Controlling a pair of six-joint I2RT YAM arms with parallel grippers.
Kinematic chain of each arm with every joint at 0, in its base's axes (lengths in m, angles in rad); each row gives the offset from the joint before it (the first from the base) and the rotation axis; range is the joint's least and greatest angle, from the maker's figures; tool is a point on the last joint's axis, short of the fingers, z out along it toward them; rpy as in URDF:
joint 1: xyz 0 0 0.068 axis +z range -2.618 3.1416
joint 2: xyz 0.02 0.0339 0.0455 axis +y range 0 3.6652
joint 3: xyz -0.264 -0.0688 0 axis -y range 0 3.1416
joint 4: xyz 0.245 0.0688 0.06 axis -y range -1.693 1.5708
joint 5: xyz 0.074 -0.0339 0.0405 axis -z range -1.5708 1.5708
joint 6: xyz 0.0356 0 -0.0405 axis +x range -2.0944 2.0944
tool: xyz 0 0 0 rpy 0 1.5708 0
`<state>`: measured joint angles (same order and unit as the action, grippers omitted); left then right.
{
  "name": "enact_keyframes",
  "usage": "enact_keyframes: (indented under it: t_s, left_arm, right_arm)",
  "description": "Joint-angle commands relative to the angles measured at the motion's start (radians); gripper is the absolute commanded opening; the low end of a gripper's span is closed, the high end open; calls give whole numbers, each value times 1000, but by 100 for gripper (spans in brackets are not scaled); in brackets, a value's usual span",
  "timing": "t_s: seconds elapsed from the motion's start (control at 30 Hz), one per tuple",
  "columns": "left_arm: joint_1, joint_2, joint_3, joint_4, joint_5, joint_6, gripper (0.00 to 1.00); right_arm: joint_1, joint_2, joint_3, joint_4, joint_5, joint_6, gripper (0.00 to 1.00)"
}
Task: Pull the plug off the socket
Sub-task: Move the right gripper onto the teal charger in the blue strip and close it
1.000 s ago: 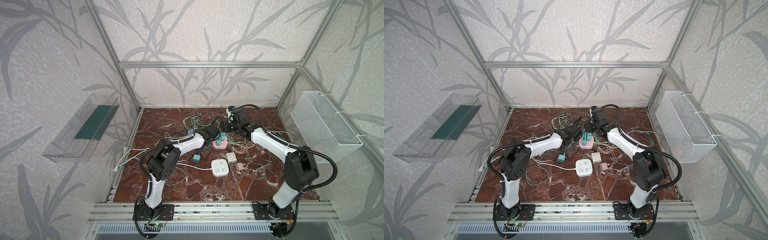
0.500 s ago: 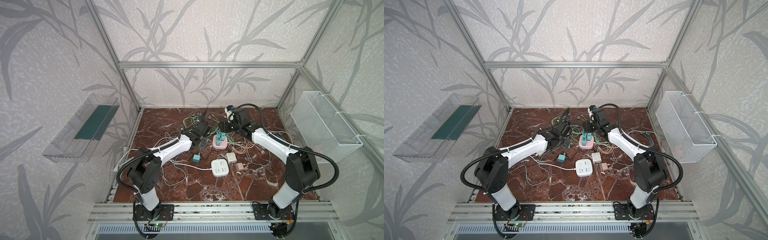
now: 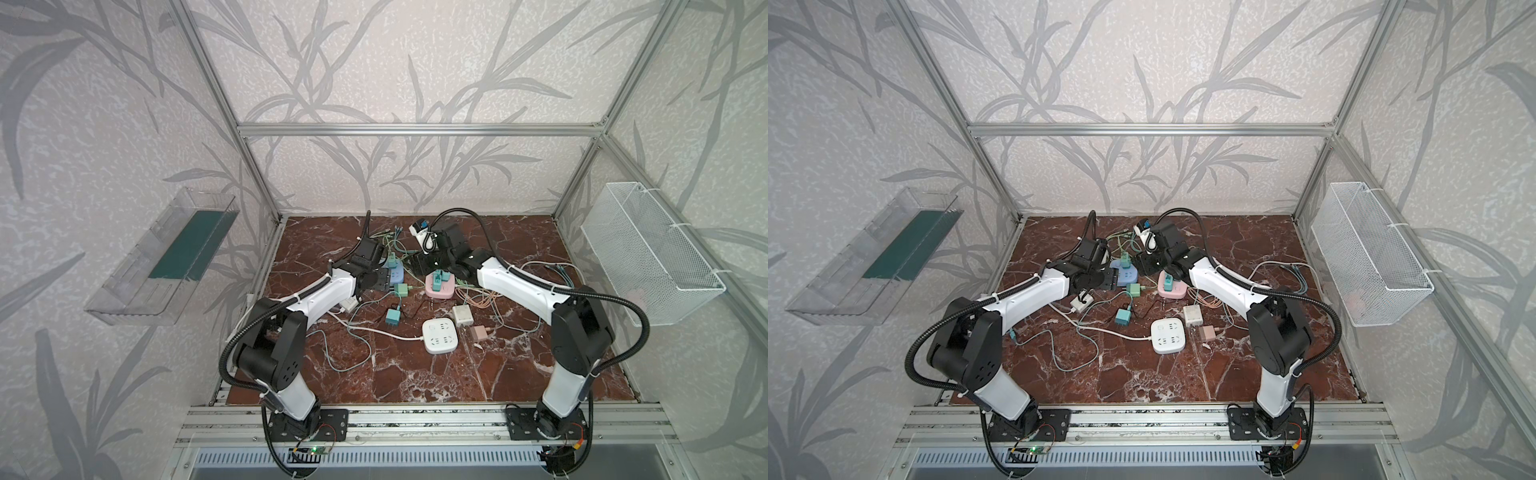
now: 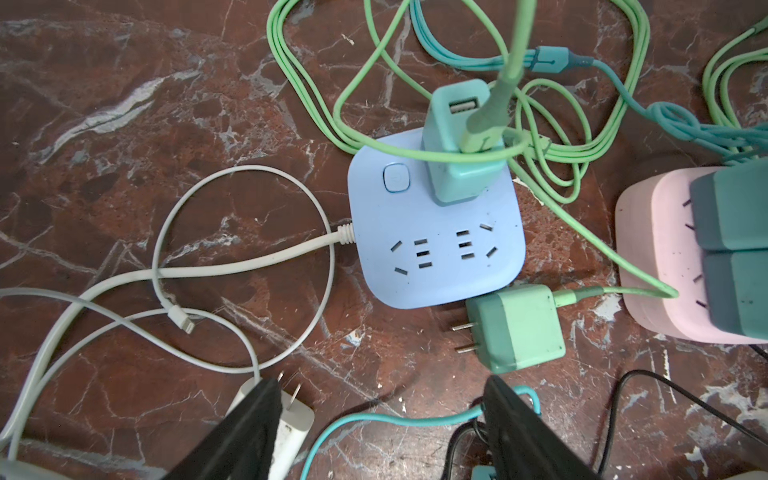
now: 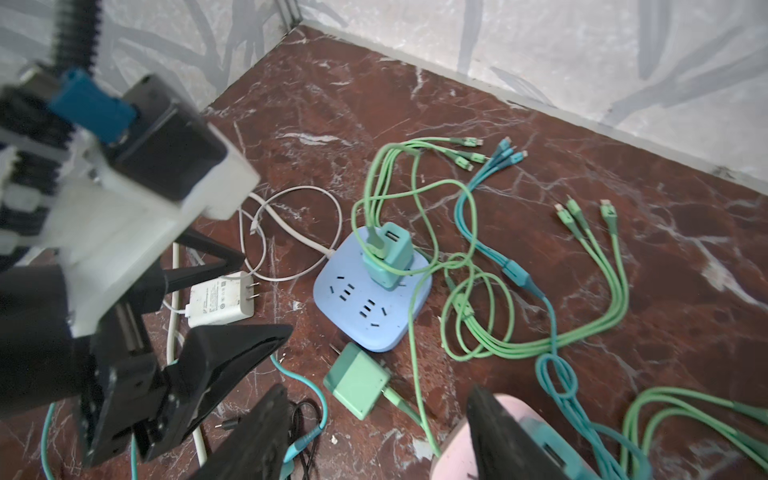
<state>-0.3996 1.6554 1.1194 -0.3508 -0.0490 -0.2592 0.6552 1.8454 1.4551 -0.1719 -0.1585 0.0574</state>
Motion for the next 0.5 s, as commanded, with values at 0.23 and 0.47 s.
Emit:
enact_keyframes:
  t_s: [0.23, 0.47]
  left_arm:
    - [88, -9, -9, 82, 192, -6, 77]
    - [99, 59, 40, 91, 260, 14, 77]
  right_arm:
    - [6, 135, 92, -26, -50, -481, 78]
    - [-63, 257, 251, -153, -252, -646, 78]
